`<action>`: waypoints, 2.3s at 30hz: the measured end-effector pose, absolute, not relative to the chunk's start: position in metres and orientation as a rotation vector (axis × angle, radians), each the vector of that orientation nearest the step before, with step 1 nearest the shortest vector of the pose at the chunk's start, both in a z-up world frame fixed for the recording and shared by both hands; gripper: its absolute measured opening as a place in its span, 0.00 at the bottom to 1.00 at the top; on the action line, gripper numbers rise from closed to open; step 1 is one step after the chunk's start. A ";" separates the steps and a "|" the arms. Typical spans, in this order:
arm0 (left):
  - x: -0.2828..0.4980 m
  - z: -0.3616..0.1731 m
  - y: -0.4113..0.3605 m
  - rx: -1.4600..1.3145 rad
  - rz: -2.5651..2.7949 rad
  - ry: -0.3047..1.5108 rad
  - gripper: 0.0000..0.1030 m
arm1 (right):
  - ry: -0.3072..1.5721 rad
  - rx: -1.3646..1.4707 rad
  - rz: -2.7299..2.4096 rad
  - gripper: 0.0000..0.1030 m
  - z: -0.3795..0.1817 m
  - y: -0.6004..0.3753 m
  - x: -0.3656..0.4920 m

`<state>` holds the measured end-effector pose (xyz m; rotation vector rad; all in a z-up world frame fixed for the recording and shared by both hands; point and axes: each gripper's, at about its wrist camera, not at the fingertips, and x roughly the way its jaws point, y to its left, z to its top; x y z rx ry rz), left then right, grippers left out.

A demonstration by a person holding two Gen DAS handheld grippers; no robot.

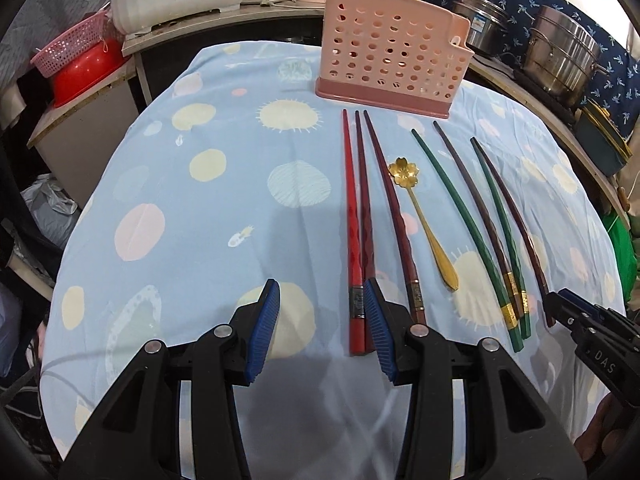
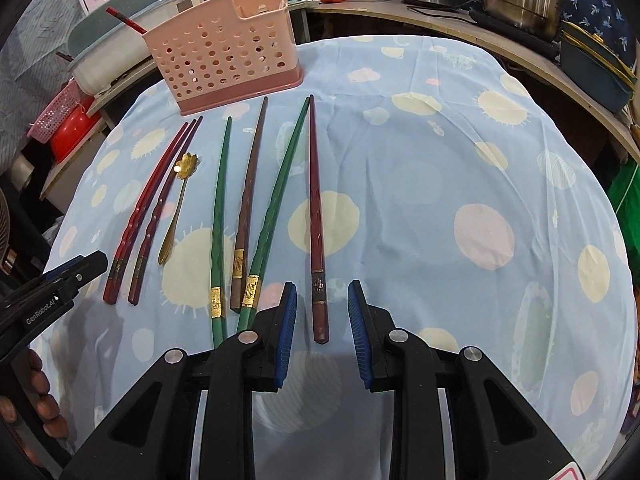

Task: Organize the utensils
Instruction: 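Lower both open tools back toward the remaining chopsticks on the table, then grasp a red chopstick with the left tool while the right tool grasps a dark brown chopstick, then lift both chopsticks and carry them over the pink basket with both tools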

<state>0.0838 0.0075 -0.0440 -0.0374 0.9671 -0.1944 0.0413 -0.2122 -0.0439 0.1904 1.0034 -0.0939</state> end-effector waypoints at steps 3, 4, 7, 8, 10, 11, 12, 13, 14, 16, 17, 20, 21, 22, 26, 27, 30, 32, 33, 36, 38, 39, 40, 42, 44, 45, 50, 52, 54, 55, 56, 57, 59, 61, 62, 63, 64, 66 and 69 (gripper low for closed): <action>0.085 -0.046 0.004 -0.029 -0.200 0.971 0.40 | 1.004 0.190 -0.093 0.26 -0.045 -0.211 0.042; 0.085 -0.048 0.003 -0.022 -0.198 0.974 0.40 | 1.004 0.190 -0.093 0.26 -0.045 -0.211 0.042; 0.086 -0.053 0.001 -0.010 -0.192 0.984 0.40 | 1.005 0.191 -0.094 0.26 -0.045 -0.211 0.042; 0.086 -0.053 0.002 -0.012 -0.193 0.982 0.41 | 1.006 0.192 -0.094 0.26 -0.045 -0.211 0.043; 0.087 -0.053 0.002 -0.008 -0.190 0.980 0.41 | 1.008 0.193 -0.096 0.26 -0.046 -0.212 0.043; 0.087 -0.053 0.002 -0.006 -0.185 0.978 0.41 | 1.009 0.193 -0.096 0.26 -0.046 -0.211 0.045; 0.088 -0.054 0.003 -0.007 -0.183 0.979 0.42 | 1.010 0.193 -0.096 0.26 -0.047 -0.212 0.045; 0.088 -0.054 0.005 -0.009 -0.183 0.980 0.42 | 1.009 0.192 -0.096 0.26 -0.046 -0.211 0.045; 0.088 -0.054 0.006 -0.012 -0.184 0.981 0.42 | 1.008 0.192 -0.097 0.26 -0.046 -0.212 0.046; 0.087 -0.054 0.006 -0.004 -0.187 0.983 0.42 | 1.009 0.192 -0.096 0.26 -0.047 -0.211 0.046; 0.087 -0.054 0.006 0.005 -0.185 0.980 0.42 | 1.010 0.191 -0.096 0.26 -0.047 -0.211 0.047; 0.088 -0.057 0.005 0.038 -0.156 0.986 0.42 | 1.012 0.194 -0.096 0.26 -0.047 -0.212 0.048; 0.088 -0.058 0.006 0.042 -0.146 0.982 0.42 | 1.012 0.194 -0.095 0.26 -0.047 -0.212 0.048; 0.088 -0.058 0.007 0.041 -0.145 0.980 0.42 | 1.012 0.191 -0.095 0.26 -0.048 -0.212 0.048; 0.089 -0.058 0.004 0.050 -0.152 0.981 0.39 | 1.013 0.184 -0.092 0.25 -0.049 -0.211 0.050; 0.088 -0.057 0.003 0.050 -0.157 0.978 0.35 | 1.013 0.182 -0.092 0.24 -0.049 -0.211 0.051; 0.087 -0.057 0.002 0.042 -0.175 0.976 0.24 | 1.010 0.179 -0.093 0.23 -0.049 -0.211 0.051; 0.086 -0.056 0.002 0.034 -0.190 0.978 0.15 | 1.009 0.178 -0.093 0.20 -0.049 -0.211 0.051; 0.086 -0.056 0.001 0.033 -0.196 0.978 0.11 | 1.009 0.176 -0.092 0.16 -0.050 -0.210 0.051; 0.085 -0.055 0.002 0.021 -0.210 0.983 0.08 | 1.010 0.173 -0.091 0.10 -0.050 -0.211 0.050; 0.084 -0.055 0.002 0.013 -0.217 0.986 0.08 | 1.010 0.174 -0.087 0.07 -0.050 -0.211 0.050; 0.083 -0.055 0.003 0.012 -0.219 0.986 0.08 | 1.010 0.174 -0.086 0.07 -0.050 -0.211 0.049; 0.082 -0.054 0.003 0.008 -0.220 0.987 0.08 | 1.009 0.173 -0.086 0.07 -0.050 -0.211 0.049; 0.081 -0.053 0.004 0.000 -0.224 0.989 0.07 | 1.005 0.172 -0.083 0.07 -0.049 -0.210 0.048; 0.079 -0.050 0.006 -0.011 -0.226 0.988 0.07 | 1.000 0.170 -0.081 0.07 -0.047 -0.209 0.047; 0.079 -0.048 0.007 -0.016 -0.225 0.987 0.07 | 0.997 0.169 -0.080 0.07 -0.046 -0.209 0.046; 0.075 -0.035 0.011 -0.029 -0.230 0.962 0.07 | 0.968 0.175 -0.073 0.07 -0.033 -0.208 0.042; 0.073 -0.028 0.013 -0.036 -0.234 0.950 0.07 | 0.950 0.181 -0.068 0.07 -0.025 -0.208 0.040; 0.071 -0.021 0.014 -0.040 -0.235 0.936 0.07 | 0.931 0.186 -0.065 0.07 -0.016 -0.209 0.038; 0.070 -0.017 0.015 -0.042 -0.235 0.927 0.07 | 0.922 0.189 -0.064 0.07 -0.012 -0.209 0.037; 0.070 -0.013 0.015 -0.046 -0.236 0.919 0.07 | 0.913 0.192 -0.062 0.07 -0.008 -0.210 0.036; 0.069 -0.008 0.016 -0.050 -0.238 0.909 0.07 | 0.904 0.194 -0.060 0.07 -0.004 -0.210 0.036; 0.067 0.001 0.017 -0.053 -0.239 0.889 0.07 | 0.882 0.199 -0.059 0.07 0.006 -0.211 0.034; 0.066 0.010 0.018 -0.060 -0.241 0.871 0.07 | 0.865 0.208 -0.056 0.07 0.015 -0.212 0.034; 0.066 0.014 0.018 -0.064 -0.244 0.863 0.07 | 0.857 0.212 -0.055 0.07 0.019 -0.213 0.034; 0.066 0.018 0.019 -0.067 -0.245 0.853 0.07 | 0.848 0.216 -0.054 0.07 0.024 -0.214 0.033; 0.066 0.022 0.019 -0.068 -0.244 0.844 0.07 | 0.840 0.219 -0.053 0.07 0.028 -0.214 0.033; 0.067 0.030 0.020 -0.073 -0.245 0.829 0.07 | 0.823 0.224 -0.050 0.07 0.037 -0.215 0.033; 0.068 0.043 0.022 -0.078 -0.245 0.806 0.07 | 0.800 0.227 -0.048 0.07 0.048 -0.216 0.034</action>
